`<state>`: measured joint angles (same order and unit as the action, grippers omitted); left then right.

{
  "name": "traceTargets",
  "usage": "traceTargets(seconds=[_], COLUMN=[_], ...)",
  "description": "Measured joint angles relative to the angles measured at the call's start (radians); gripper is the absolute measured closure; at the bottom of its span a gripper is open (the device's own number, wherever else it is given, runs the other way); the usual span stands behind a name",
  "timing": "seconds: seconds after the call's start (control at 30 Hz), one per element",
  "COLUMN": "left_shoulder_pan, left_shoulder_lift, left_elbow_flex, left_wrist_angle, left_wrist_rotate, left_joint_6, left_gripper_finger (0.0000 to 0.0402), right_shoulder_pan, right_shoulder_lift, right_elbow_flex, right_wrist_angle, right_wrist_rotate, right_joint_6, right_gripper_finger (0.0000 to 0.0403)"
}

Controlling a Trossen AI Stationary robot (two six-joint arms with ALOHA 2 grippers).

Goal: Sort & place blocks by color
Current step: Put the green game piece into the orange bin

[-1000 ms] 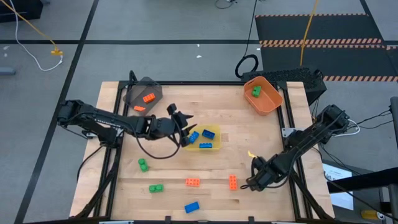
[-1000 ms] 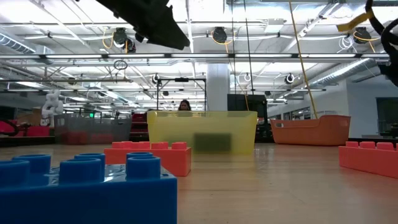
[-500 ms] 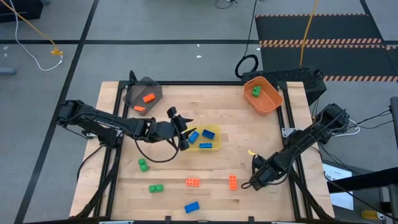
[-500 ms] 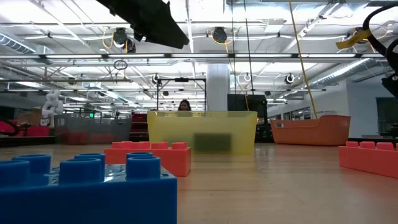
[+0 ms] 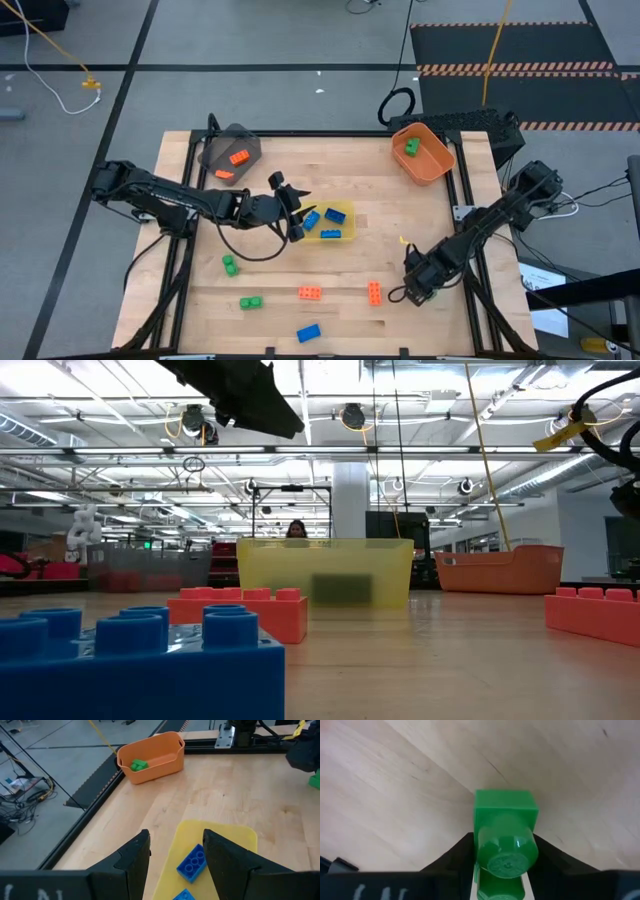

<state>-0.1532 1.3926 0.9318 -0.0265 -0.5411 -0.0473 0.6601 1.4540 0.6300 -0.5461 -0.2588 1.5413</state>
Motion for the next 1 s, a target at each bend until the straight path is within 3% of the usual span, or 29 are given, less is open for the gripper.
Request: traceTargets(seconds=[0.2, 0.4, 0.6, 1.0], left_shoulder_pan=[0.002, 0.002, -0.014, -0.011], left_shoulder_lift=[0.0, 0.0, 0.0, 0.0], left_elbow_flex=[0.0, -0.001, -0.001, -0.001], left_wrist_angle=[0.0, 0.006, 0.069, 0.081], left_wrist_rotate=[0.0, 0.0, -0.001, 0.0], left_joint_6=[0.015, 0.025, 0.078, 0.096], left_gripper_finger=[0.022, 0.022, 0.022, 0.022], right_shoulder_pan=[-0.065, -0.135, -0.25, -0.607], right_shoulder_lift=[-0.06, -0.185, -0.314, -0.375], right_elbow_flex=[-0.001, -0.002, -0.001, 0.058], right_wrist_angle=[-0.007, -0.03, -0.067, -0.086], right_wrist_rotate=[0.053, 0.264, 0.343, 0.57], right_joint_6=[-0.104, -0.214, -0.362, -0.901], right_gripper_finger=[0.028, 0.028, 0.0281, 0.0281])
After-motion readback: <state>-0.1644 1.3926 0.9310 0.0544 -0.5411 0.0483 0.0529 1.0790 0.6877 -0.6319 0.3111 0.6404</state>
